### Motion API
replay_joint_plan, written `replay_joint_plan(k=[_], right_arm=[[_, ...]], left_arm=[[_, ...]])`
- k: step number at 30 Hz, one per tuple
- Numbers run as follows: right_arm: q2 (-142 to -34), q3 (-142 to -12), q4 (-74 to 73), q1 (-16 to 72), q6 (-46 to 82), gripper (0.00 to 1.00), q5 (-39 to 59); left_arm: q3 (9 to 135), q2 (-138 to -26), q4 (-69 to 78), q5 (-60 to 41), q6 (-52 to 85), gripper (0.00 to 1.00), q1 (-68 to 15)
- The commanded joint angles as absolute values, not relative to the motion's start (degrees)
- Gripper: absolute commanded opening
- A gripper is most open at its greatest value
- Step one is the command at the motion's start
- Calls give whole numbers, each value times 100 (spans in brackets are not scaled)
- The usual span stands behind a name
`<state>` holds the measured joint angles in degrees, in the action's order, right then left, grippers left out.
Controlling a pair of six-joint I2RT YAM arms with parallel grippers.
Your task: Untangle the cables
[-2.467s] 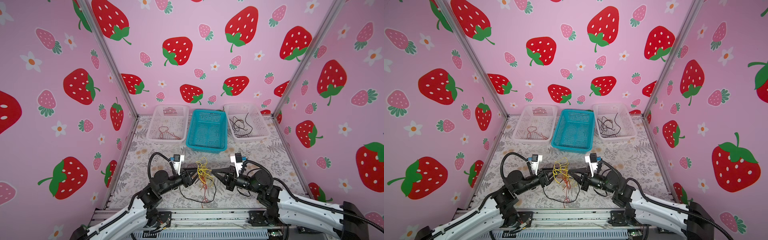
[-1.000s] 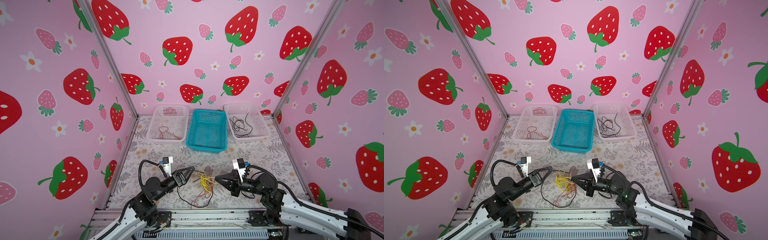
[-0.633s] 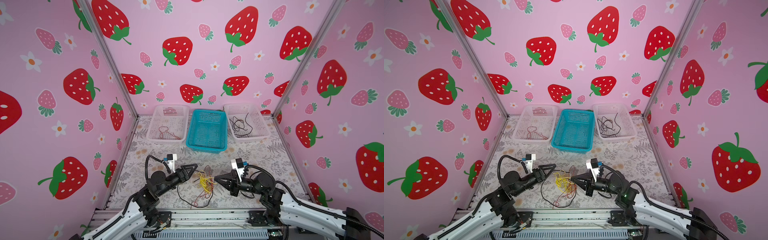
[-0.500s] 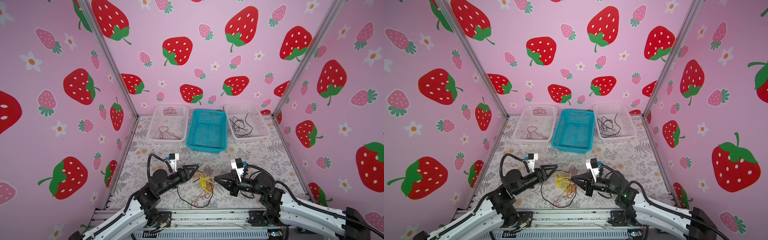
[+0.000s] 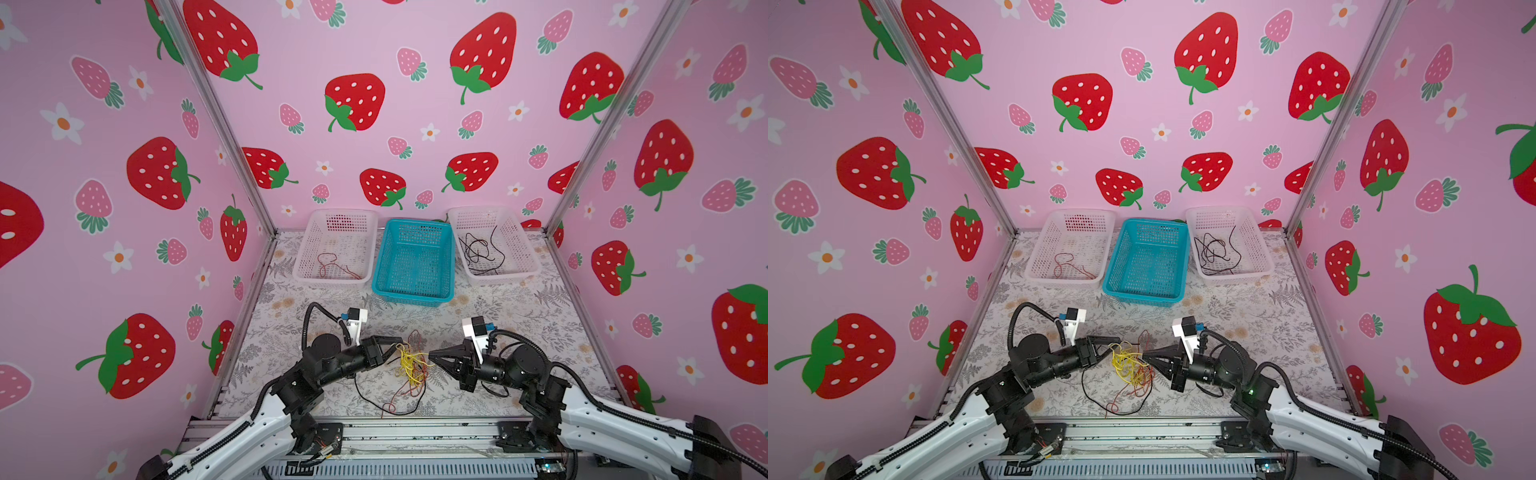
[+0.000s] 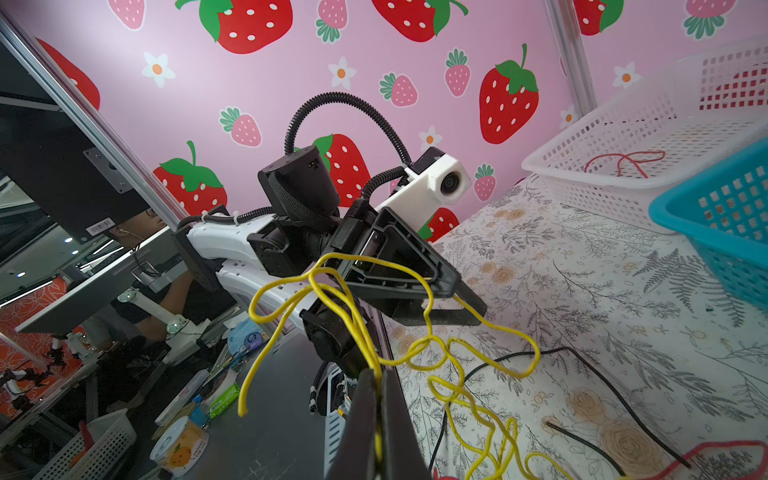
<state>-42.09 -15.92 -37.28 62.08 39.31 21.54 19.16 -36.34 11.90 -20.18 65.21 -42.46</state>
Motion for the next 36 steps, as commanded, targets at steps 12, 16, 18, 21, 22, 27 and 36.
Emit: replay_joint_plan(k=[12,16,18,21,22,27,36], right_arm=[[-4104,-1591,-3779,6187,3926,0,2204],[-4087,-1600,-3762,6187,3929,0,2241],[-4071,-1600,-3753,6190,3924,0,2265],[-4051,-1618,-3709,6188,3911,0,2307],[-4048,-1618,-3701,6188,3903,0,2314],[-3995,-1622,-3619,6188,3872,0,2256],[-3849,-1667,-3479,6148,3847,0,1480]], left_arm=[[2421,-3735,888,-2152,6133,27,-4267],[2517,-3801,762,-2161,6015,22,-4263],[2565,-3806,660,-2153,5952,19,-4265],[2600,-3797,556,-2127,5886,15,-4264],[2609,-3802,527,-2120,5867,14,-4270],[2619,-3780,435,-2112,5801,1,-4267],[2572,-3789,250,-2048,5742,0,-4269]])
